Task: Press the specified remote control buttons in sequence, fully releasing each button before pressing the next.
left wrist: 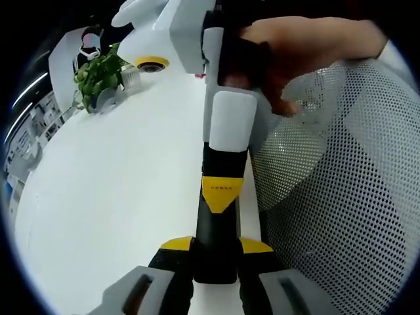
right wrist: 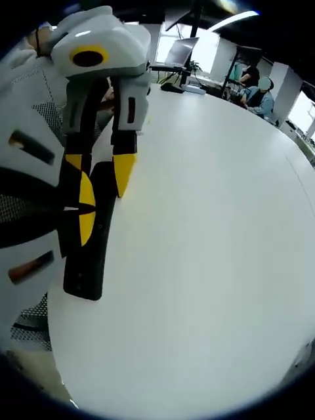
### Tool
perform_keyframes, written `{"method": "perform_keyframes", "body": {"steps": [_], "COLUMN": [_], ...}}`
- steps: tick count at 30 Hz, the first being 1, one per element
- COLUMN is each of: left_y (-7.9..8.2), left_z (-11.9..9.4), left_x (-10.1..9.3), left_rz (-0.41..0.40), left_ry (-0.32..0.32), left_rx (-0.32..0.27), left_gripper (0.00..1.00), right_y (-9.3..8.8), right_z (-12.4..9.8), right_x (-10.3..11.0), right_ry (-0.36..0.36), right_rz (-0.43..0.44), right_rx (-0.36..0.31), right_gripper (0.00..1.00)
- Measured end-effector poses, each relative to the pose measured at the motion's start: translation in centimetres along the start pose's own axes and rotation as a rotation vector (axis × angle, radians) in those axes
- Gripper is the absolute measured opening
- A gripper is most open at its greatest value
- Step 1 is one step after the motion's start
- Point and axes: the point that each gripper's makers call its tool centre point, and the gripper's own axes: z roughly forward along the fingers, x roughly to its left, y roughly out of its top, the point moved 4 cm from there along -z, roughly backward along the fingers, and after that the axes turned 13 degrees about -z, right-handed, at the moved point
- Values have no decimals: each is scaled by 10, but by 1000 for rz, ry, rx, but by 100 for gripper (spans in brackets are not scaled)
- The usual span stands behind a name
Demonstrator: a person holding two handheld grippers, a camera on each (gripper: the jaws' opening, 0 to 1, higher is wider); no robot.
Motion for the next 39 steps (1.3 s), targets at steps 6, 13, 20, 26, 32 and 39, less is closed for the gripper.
{"method": "perform_keyframes", "body": {"steps": [6, 13, 20, 26, 32, 39], "left_y": [0, 0, 0, 0, 0, 2], "left_z": [0, 0, 0, 0, 0, 1], "left_x": [0, 0, 0, -1, -1, -1], "left_rz": [0, -3, -3, -1, 2, -6], "left_ry": [-2, -2, -1, 0, -2, 4], "left_rx": [-3, -6, -7, -2, 3, -3], "left_gripper": [25, 25, 25, 25, 25, 25], "right_y": [3, 4, 2, 2, 1, 2], "right_z": [-1, 2, 4, 4, 6, 7], "right_x": [4, 8, 9, 10, 12, 13], "right_ry": [-3, 30, 24, -1, -58, -83], "right_rz": [-25, -29, -49, -95, -125, -127], "right_rx": [0, 0, 16, 20, 2, 2], "right_gripper": [0, 0, 0, 0, 0, 0]}}
